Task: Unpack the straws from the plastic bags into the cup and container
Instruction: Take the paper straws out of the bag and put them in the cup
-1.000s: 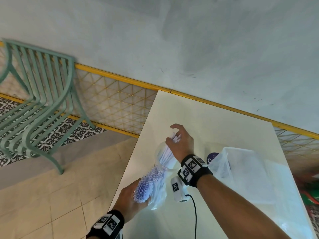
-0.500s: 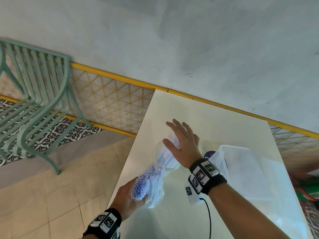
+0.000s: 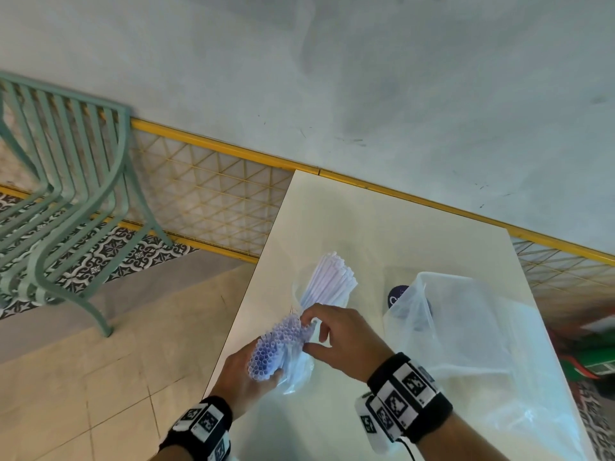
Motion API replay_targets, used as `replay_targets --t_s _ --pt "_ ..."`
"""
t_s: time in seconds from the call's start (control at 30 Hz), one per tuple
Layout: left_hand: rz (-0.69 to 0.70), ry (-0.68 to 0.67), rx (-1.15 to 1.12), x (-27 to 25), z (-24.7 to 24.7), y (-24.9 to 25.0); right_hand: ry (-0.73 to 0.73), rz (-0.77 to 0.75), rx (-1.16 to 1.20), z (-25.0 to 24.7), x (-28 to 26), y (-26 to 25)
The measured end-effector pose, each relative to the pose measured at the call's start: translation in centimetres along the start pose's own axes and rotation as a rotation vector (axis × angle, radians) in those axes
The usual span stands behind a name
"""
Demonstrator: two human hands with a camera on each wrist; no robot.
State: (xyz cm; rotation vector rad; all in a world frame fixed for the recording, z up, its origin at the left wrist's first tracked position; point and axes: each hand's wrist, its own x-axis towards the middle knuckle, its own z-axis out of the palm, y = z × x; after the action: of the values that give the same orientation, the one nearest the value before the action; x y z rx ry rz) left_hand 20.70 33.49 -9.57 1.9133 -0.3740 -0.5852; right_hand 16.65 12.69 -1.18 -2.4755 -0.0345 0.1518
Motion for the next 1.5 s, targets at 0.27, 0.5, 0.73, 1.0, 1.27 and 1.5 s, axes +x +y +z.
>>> replay_targets --t_s 0.27,0.5,0.73,1.0,1.27,1.5 --pt "0.009 -0.025 -0.013 0.0 0.0 0.4 0.151 0.004 0.234 1.5 -0.1 0.4" --pt "-0.021 -0.020 -0.024 0.0 0.1 0.3 0.242 -0.026 0.313 1.1 0.3 0.4" --pt "-0.034 -0.006 0.000 0.2 0.1 -0.2 0.197 0.026 0.338 0.6 0.8 0.0" --pt "-0.009 -0.016 0.026 0.3 0.1 -0.2 0.213 -0.063 0.254 -1.0 1.9 -0.6" --pt "0.024 -0.024 0.033 0.3 0.0 0.0 0.138 -0.093 0.223 -1.1 2.6 -0.3" --pt "0.000 -0.012 0.032 0.6 0.1 -0.9 0.136 -0.095 0.178 -2.5 3.1 -0.4"
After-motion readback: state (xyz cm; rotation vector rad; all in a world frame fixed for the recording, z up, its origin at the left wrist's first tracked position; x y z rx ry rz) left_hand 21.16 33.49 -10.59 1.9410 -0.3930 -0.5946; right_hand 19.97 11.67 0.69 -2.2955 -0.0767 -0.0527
